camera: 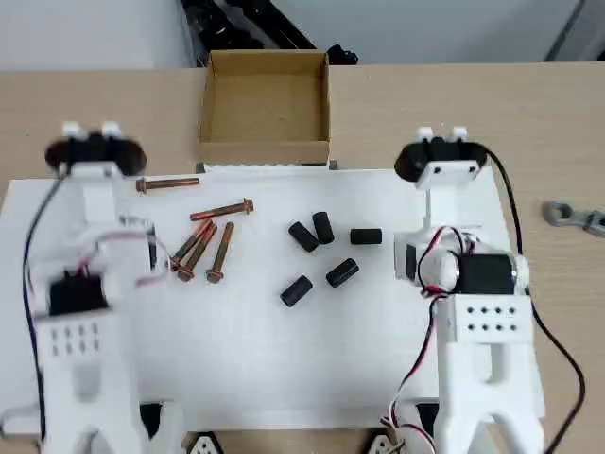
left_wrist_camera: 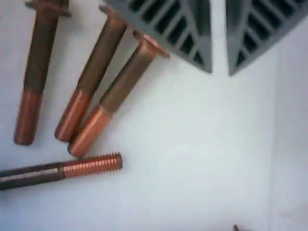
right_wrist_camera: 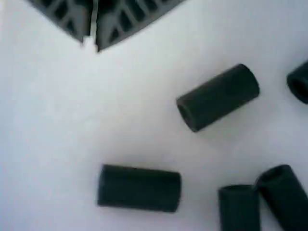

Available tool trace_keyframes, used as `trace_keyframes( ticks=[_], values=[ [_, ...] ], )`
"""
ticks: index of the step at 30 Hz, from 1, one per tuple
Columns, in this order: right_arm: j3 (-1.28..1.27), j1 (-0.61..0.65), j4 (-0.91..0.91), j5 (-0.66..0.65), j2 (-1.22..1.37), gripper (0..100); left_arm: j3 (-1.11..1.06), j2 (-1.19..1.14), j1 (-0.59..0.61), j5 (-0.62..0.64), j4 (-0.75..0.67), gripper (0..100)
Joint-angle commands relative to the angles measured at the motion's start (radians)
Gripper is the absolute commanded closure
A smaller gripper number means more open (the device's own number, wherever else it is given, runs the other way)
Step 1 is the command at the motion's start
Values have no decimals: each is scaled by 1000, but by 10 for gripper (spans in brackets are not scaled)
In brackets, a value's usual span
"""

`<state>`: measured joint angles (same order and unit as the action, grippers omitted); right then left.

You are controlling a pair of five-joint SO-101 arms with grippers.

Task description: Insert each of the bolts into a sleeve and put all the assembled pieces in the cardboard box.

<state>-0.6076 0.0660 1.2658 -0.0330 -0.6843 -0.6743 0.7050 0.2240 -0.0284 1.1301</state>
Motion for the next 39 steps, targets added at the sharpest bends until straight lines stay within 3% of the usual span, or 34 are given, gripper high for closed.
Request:
trace_keyframes(
  ticks=[1,9,15,27,39],
  values=[
    [61,68,-1,-12,54,995,266,-238,0,29,58,994],
    [190,228,30,-54,262,995,697,-733,-2,348,181,993],
    [425,240,197,-157,481,995,993,-968,-8,571,331,961],
    [657,242,288,-167,725,995,1474,-1269,-81,1026,603,836],
    [657,243,289,-167,727,995,1540,-1416,-49,1138,618,817]
  ],
)
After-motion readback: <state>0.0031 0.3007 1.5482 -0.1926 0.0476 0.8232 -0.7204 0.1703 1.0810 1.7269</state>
